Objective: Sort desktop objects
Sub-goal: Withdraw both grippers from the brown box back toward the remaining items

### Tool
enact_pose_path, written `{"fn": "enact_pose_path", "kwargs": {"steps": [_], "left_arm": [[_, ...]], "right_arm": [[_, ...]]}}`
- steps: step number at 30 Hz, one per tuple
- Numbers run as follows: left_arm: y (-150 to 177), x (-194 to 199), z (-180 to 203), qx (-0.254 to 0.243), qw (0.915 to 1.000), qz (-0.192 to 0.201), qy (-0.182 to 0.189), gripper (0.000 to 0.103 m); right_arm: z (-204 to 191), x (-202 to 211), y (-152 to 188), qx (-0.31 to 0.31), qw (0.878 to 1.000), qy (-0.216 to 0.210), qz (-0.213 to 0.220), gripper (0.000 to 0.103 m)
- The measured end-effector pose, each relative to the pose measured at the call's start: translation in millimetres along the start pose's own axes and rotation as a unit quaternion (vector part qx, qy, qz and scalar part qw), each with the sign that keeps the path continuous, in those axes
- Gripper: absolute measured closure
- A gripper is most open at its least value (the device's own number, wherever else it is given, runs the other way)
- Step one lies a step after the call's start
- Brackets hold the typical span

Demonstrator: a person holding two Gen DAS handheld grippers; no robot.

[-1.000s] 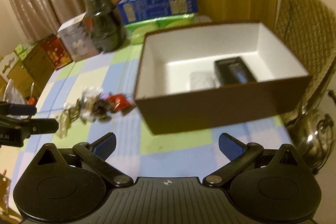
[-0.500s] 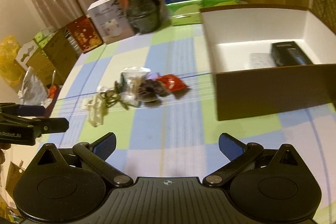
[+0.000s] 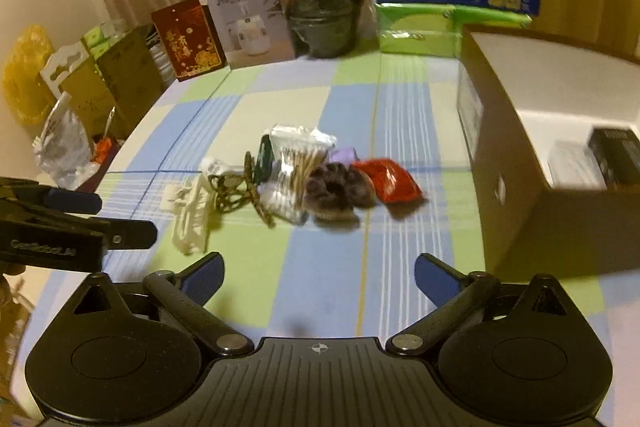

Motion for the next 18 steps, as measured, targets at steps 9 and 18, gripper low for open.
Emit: {"fn": "enact_pose_path", "kwargs": {"steps": [9, 18], "left_arm": [[-15, -49, -2, 0.011, 0.9999, -0.005, -0.013, 0.024], [-20, -85, -7, 0.022, 0.9991, -0.021, -0.031, 0.036]], "right_arm": [[14, -35, -17, 0.026, 1.0, 0.001, 0.0, 0.019], [18, -60, -27, 0.055, 0.998, -0.004, -0.006, 0.019]]}}
Point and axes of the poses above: each gripper's, at about its wrist camera, not at the fingertips, and x roughly against the way its jaws point, z to its right, y to its underside, the point moved 10 cm from there along -x, roughly the way its jaws point, and after that the axes turned 6 degrees about -y, right-handed, at the moved point
